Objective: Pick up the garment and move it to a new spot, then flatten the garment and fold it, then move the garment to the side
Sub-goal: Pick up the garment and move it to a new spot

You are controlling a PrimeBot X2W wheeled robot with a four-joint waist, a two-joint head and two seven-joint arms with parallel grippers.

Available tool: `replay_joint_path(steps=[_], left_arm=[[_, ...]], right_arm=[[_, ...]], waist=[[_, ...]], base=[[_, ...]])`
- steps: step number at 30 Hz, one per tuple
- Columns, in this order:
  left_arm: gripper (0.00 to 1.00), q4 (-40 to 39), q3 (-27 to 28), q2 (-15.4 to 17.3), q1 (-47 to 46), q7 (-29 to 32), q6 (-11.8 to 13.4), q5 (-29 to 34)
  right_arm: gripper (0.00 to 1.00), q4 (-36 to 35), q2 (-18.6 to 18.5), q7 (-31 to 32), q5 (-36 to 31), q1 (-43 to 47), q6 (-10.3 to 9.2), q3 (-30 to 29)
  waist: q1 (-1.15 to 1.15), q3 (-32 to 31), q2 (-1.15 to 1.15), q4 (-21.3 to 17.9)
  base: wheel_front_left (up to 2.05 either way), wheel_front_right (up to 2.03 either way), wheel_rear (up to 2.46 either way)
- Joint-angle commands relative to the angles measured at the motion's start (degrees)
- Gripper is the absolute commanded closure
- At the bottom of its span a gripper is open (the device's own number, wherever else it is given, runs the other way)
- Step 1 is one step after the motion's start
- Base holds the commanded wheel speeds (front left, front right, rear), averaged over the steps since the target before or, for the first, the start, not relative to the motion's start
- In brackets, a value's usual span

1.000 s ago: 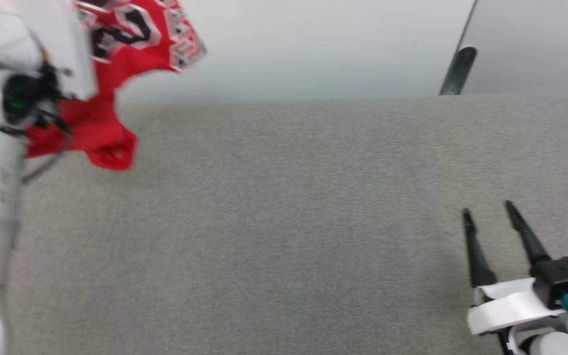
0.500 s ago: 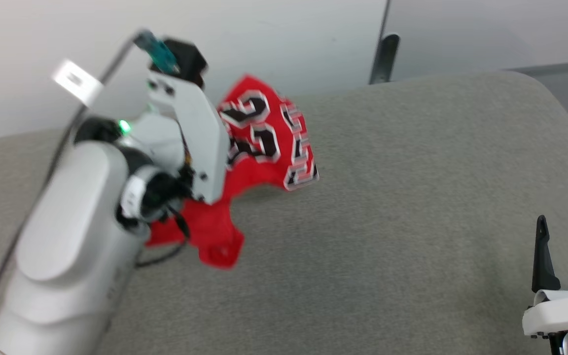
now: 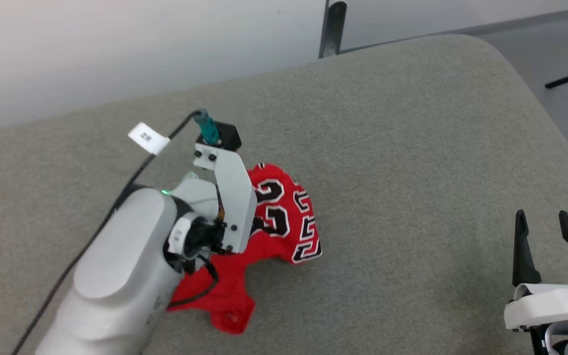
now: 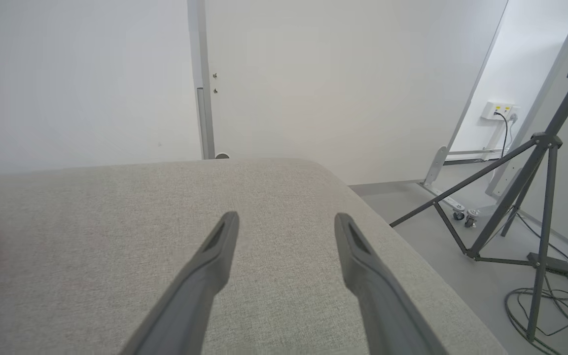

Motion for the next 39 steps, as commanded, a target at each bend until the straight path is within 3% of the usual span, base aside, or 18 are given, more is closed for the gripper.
replay_joint_path(steps=[1, 8, 9, 11, 12, 21, 26, 32, 39], left_arm=[[1.0, 0.7, -0.3, -0.1, 0.9, -0.2, -0.3, 0.0], [1.0, 5.1, -2.0, -1.4, -0.2, -0.5, -2.0, 0.2], [0.93, 5.4, -2.0, -1.5, -0.6, -0.5, -2.2, 0.0], [0.55, 5.5, -2.2, -1.4, -1.6, -0.5, -3.0, -0.1], [0.0, 5.3, -2.4, -1.3, -2.0, -0.6, -3.6, 0.0], [0.0, 2.1, -0.9, -0.7, -2.1, -3.2, -5.5, -1.8], [0.0, -1.2, 0.9, 0.1, 0.6, -8.1, -7.8, -3.5], [0.0, -4.0, 3.5, 2.6, 5.5, -19.3, -10.7, -4.6], [0.0, -5.7, 6.6, 5.0, 12.3, -35.5, -11.6, -3.7]], right_arm=[[0.0, 0.1, 0.2, -0.1, 0.5, -0.8, -0.02, 0.1], [0.0, 1.1, 0.2, -0.1, 1.5, -1.4, -0.02, 1.0], [0.0, 1.2, 0.2, -0.1, 1.6, -1.7, -0.02, 1.1], [0.0, 1.4, 0.2, -0.1, 1.6, -2.0, -0.02, 1.1], [0.0, 1.4, 0.2, -0.1, 1.5, -2.0, -0.02, 1.1], [0.0, 0.9, 0.2, -0.1, -0.3, -0.5, -0.02, 1.4], [0.0, 0.3, 0.2, -0.1, -1.5, 0.7, -0.02, 1.8], [0.0, -0.9, 0.2, -0.1, -2.2, 2.4, -0.02, 4.3], [0.0, -2.0, 0.0, -0.1, -2.5, 4.9, -0.02, 5.5]], waist=[[0.0, 1.0, 0.0, -0.9], [0.0, 1.7, 0.0, -0.7], [0.0, 1.7, 0.0, -0.6], [0.0, 1.6, 0.0, -0.1], [0.0, 1.4, 0.0, 0.2], [0.0, -2.8, 0.0, 4.0], [0.0, -5.6, 0.0, 6.8], [0.0, -9.4, 0.0, 9.7], [0.0, -11.7, 0.0, 13.1]], base=[[0.0, 0.0, 0.0], [0.0, 0.0, 0.0], [0.0, 0.0, 0.0], [0.0, 0.0, 0.0], [0.0, 0.0, 0.0], [0.0, 0.0, 0.0], [0.0, 0.0, 0.0], [0.0, 0.0, 0.0], [0.0, 0.0, 0.0]])
